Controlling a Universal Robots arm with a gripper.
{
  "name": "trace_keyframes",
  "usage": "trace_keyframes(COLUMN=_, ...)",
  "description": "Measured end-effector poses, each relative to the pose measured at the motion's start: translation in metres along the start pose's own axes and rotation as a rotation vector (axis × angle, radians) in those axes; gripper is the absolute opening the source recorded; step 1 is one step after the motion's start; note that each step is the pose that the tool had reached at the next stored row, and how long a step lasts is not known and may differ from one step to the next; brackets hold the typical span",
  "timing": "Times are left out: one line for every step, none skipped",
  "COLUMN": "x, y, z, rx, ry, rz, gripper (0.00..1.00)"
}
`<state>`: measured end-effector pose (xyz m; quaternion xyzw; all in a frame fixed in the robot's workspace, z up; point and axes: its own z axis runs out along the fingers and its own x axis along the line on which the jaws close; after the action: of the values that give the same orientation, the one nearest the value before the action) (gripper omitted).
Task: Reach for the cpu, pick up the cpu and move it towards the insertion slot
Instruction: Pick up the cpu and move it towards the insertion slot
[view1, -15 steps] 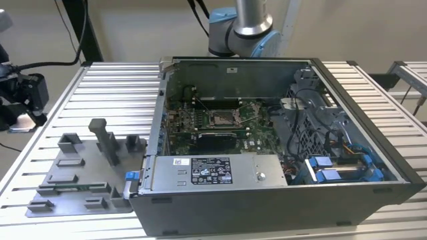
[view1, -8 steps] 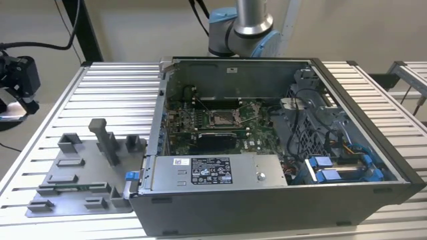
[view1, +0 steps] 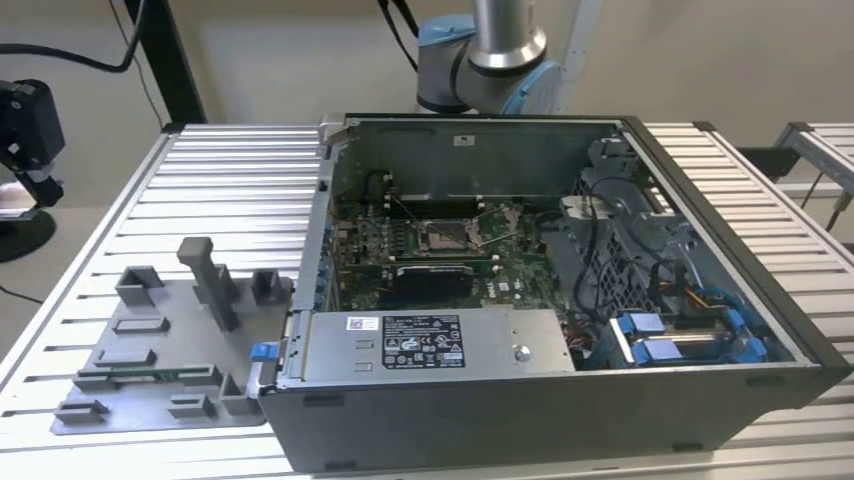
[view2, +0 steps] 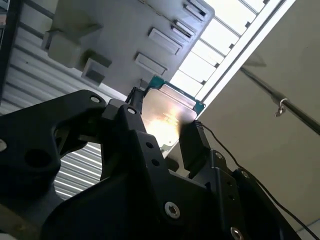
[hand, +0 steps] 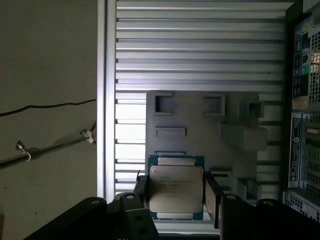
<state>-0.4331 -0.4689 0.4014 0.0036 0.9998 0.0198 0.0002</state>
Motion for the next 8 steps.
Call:
trace_keyframes(x=0.0000, y=0.0000, z=0.0000, rx=0.0000, ry=0.0000, rz=0.000, gripper=0.00)
trace_keyframes(x=0.0000, y=0.0000, z=0.0000, rx=0.0000, ry=0.0000, rz=0.000, gripper=0.00)
trace_keyframes(x=-0.0005, y=0.0000, z=-0.0002, rx=0.0002, ry=0.0002, rz=0.000, gripper=0.00)
trace_keyframes(x=-0.0021, y=0.0000, z=-0.0003, rx=0.0003, ry=0.0005, rz=0.000, gripper=0.00)
trace_keyframes(x=-0.0048, y=0.0000, z=-0.0002, rx=0.0002, ry=0.0003, rz=0.000, gripper=0.00)
trace_keyframes(x=-0.0087, y=0.0001, z=-0.0002, rx=0.0002, ry=0.0003, rz=0.000, gripper=0.00)
trace_keyframes(x=-0.0130, y=0.0001, z=-0.0002, rx=0.0002, ry=0.0003, rz=0.000, gripper=0.00)
trace_keyframes(x=-0.0175, y=0.0001, z=-0.0001, rx=0.0000, ry=0.0001, rz=0.000, gripper=0.00)
